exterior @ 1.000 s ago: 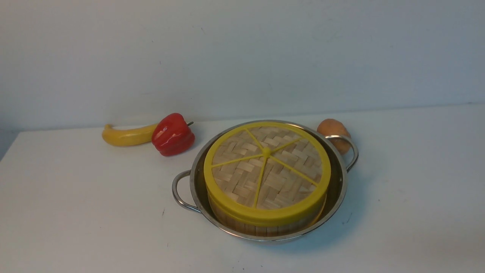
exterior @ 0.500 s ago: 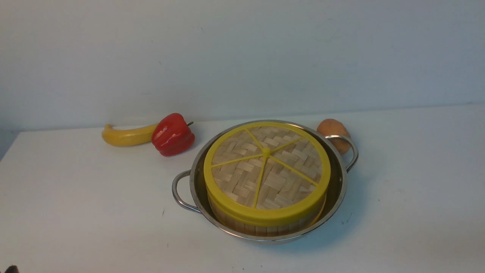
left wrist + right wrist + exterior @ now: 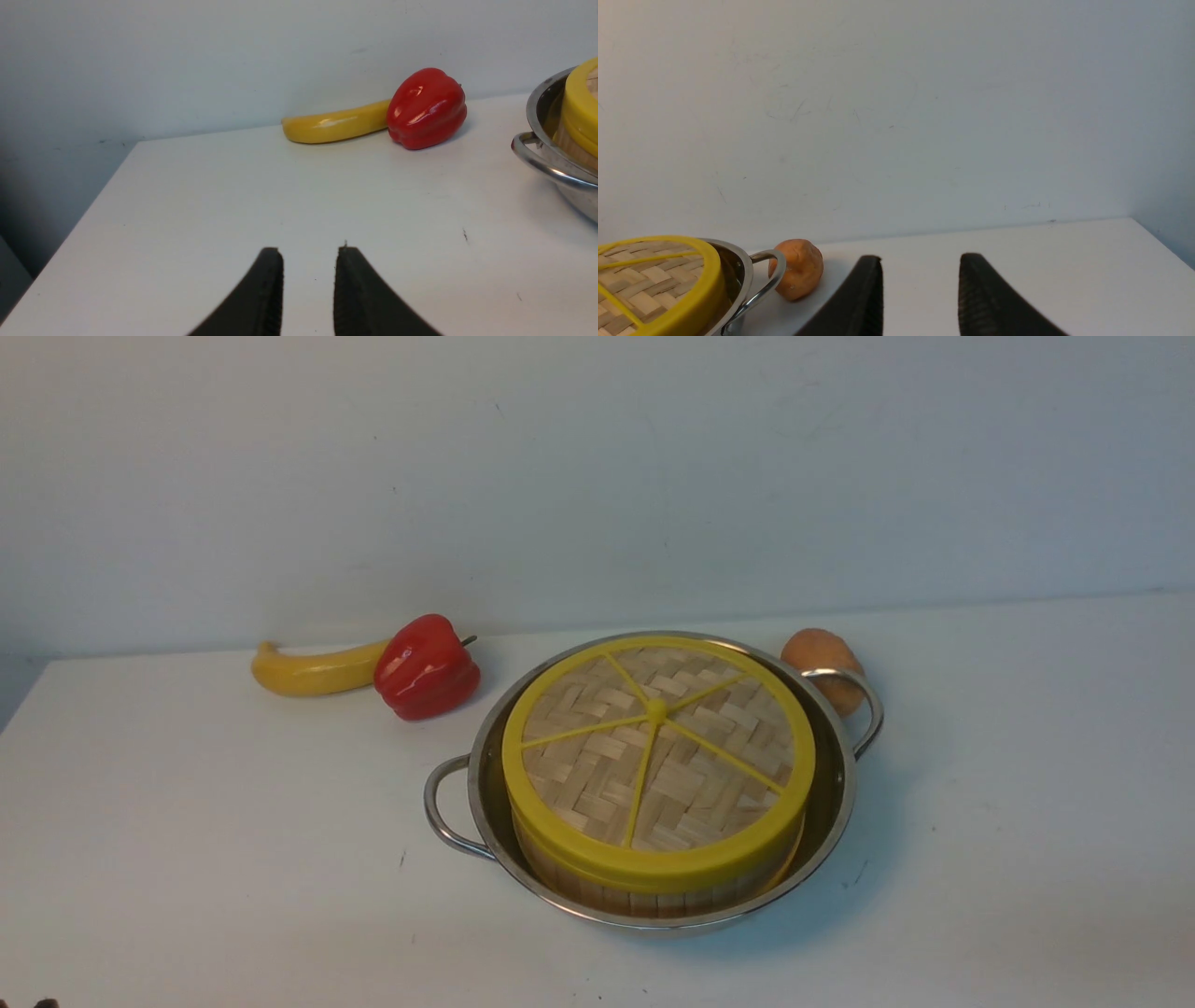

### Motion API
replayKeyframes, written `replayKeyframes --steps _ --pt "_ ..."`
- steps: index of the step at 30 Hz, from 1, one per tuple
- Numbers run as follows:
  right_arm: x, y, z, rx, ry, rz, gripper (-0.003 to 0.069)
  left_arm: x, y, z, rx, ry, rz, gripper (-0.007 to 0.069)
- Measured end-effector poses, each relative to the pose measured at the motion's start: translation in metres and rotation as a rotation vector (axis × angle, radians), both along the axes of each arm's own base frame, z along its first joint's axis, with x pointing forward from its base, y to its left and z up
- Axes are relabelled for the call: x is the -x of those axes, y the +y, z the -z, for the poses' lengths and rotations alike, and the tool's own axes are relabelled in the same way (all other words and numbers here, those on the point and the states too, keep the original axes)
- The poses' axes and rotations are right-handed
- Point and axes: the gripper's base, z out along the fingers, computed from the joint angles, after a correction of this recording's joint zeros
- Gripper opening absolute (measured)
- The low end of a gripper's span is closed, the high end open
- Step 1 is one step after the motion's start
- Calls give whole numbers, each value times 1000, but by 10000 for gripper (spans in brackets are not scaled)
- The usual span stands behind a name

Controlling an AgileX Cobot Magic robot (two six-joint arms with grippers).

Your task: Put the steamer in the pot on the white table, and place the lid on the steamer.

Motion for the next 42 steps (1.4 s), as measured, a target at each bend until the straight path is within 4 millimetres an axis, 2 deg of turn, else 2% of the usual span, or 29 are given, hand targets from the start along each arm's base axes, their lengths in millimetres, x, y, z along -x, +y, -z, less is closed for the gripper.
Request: replayKeyframes --steps 42 --pt "0 0 0 -4 0 0 246 0 0 0 -9 -1 1 221"
